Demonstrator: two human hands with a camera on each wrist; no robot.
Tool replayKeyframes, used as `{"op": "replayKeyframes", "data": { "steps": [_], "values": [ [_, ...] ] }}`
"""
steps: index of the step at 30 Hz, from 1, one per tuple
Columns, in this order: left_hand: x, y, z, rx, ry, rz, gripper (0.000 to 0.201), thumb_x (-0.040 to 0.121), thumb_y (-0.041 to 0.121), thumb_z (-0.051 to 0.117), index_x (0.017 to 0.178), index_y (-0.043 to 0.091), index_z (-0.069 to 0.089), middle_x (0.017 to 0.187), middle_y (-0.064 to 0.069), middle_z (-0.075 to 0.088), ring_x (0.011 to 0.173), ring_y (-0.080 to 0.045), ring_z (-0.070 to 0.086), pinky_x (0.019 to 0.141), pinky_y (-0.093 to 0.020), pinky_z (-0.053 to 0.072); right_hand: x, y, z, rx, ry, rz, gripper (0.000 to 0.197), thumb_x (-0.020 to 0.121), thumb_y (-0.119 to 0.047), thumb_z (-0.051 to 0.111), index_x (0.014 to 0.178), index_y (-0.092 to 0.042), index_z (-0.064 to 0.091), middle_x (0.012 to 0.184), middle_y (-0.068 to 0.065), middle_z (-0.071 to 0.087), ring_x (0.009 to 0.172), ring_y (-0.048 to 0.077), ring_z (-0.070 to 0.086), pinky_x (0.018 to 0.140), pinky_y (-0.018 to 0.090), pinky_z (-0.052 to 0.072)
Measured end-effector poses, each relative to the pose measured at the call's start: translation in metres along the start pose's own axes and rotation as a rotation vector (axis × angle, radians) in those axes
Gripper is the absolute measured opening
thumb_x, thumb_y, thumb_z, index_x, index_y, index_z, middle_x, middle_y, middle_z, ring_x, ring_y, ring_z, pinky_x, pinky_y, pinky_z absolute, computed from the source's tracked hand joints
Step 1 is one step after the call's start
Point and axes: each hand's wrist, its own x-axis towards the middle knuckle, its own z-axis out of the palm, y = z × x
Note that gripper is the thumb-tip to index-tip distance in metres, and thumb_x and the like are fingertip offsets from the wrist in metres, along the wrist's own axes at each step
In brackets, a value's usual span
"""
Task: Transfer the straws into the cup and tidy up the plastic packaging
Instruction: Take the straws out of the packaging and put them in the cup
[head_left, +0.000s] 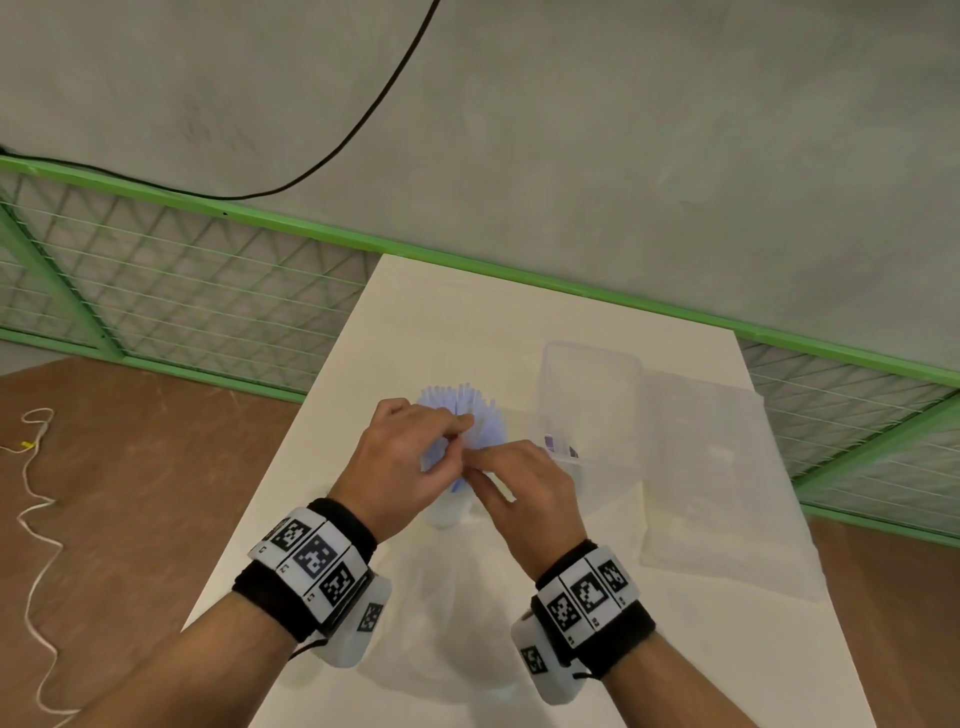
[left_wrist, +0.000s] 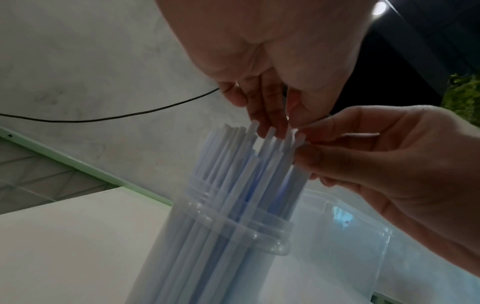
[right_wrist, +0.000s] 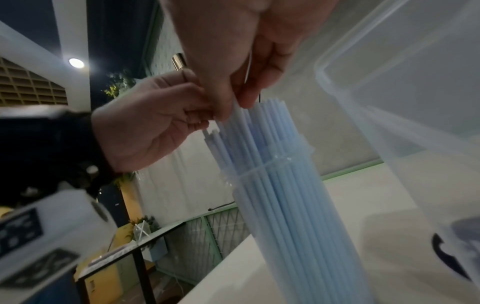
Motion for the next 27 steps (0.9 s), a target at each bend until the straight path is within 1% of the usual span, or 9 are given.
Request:
{"op": "replayKeyframes", "data": {
  "steps": [5,10,13,15,17,19,21,24,27],
  "values": [
    [0.002,0.0,-0.004,0.099,-0.022,0.088,0.017,0.084,0.016,0.056,0.085,0.009,0.072,0.081,0.002,0.071,0.079,-0.01,0.059,0.084,-0.032,0.04,-0.01,0.005,0.007,-0.179,-0.062,-0.057,0.008,0.09,-0.022,0.068,0.086,-0.019,0.075,0.09,-0.013,0.072,0.083,0.019,0.054,0.066,0.039,0.045],
    [0.003,-0.001,-0.005,0.102,-0.053,0.098,0.017,0.084,0.018,0.057,0.088,0.01,0.072,0.083,0.003,0.071,0.082,-0.009,0.06,0.083,-0.033,0.041,-0.004,0.001,0.001,-0.158,-0.058,-0.053,0.007,0.087,-0.022,0.073,0.091,-0.016,0.076,0.1,-0.006,0.071,0.087,0.022,0.057,0.07,0.04,0.046],
    [0.0,-0.004,-0.004,0.088,-0.106,0.042,0.02,0.087,0.022,0.056,0.101,0.015,0.069,0.093,0.007,0.071,0.089,-0.008,0.061,0.084,-0.033,0.038,0.006,-0.009,-0.006,-0.029,-0.035,0.045,0.022,0.089,-0.015,0.065,0.11,-0.01,0.07,0.118,0.005,0.064,0.103,0.022,0.06,0.085,0.038,0.048],
    [-0.003,-0.006,-0.004,0.075,-0.104,0.0,0.024,0.09,0.023,0.053,0.112,0.019,0.064,0.098,0.008,0.07,0.092,-0.005,0.06,0.086,-0.03,0.035,0.01,-0.011,-0.005,-0.013,-0.104,0.101,0.033,0.091,-0.01,0.058,0.124,-0.012,0.061,0.133,0.005,0.057,0.123,0.018,0.054,0.101,0.033,0.043],
    [-0.005,-0.007,-0.004,0.066,-0.079,-0.016,0.026,0.091,0.022,0.052,0.117,0.02,0.058,0.098,0.007,0.071,0.088,-0.004,0.058,0.085,-0.028,0.034,0.011,-0.011,-0.002,0.002,-0.164,0.139,0.038,0.094,-0.005,0.055,0.131,-0.012,0.056,0.14,0.004,0.054,0.132,0.014,0.048,0.108,0.027,0.036],
    [-0.005,-0.006,-0.004,0.051,-0.063,-0.048,0.029,0.091,0.023,0.052,0.12,0.02,0.056,0.094,0.007,0.07,0.083,-0.003,0.056,0.084,-0.026,0.034,0.011,-0.011,0.0,0.047,-0.171,0.2,0.039,0.096,-0.007,0.054,0.134,-0.016,0.052,0.137,0.002,0.057,0.126,0.013,0.052,0.107,0.017,0.034],
    [-0.006,-0.004,-0.002,0.036,-0.046,-0.069,0.028,0.091,0.023,0.053,0.118,0.018,0.056,0.093,0.007,0.07,0.082,-0.003,0.055,0.084,-0.024,0.034,0.012,-0.012,0.001,0.093,-0.155,0.293,0.036,0.098,-0.016,0.052,0.133,-0.024,0.05,0.128,-0.003,0.062,0.114,0.011,0.057,0.099,0.014,0.038],
    [-0.01,-0.006,0.001,0.056,-0.034,-0.029,0.019,0.091,0.02,0.055,0.11,0.021,0.056,0.093,0.007,0.07,0.083,-0.006,0.059,0.083,-0.029,0.036,0.016,-0.007,0.002,0.122,-0.099,0.341,0.028,0.096,-0.014,0.06,0.122,-0.024,0.06,0.112,-0.005,0.069,0.095,0.008,0.062,0.084,0.02,0.047],
    [-0.013,-0.014,0.001,0.09,-0.06,0.005,0.017,0.089,0.016,0.056,0.106,0.02,0.058,0.091,0.006,0.07,0.086,-0.007,0.059,0.084,-0.029,0.034,0.024,-0.001,0.0,0.05,-0.066,0.246,0.018,0.09,-0.01,0.068,0.107,-0.015,0.069,0.102,-0.003,0.073,0.09,0.015,0.066,0.079,0.025,0.05]
  ]
}}
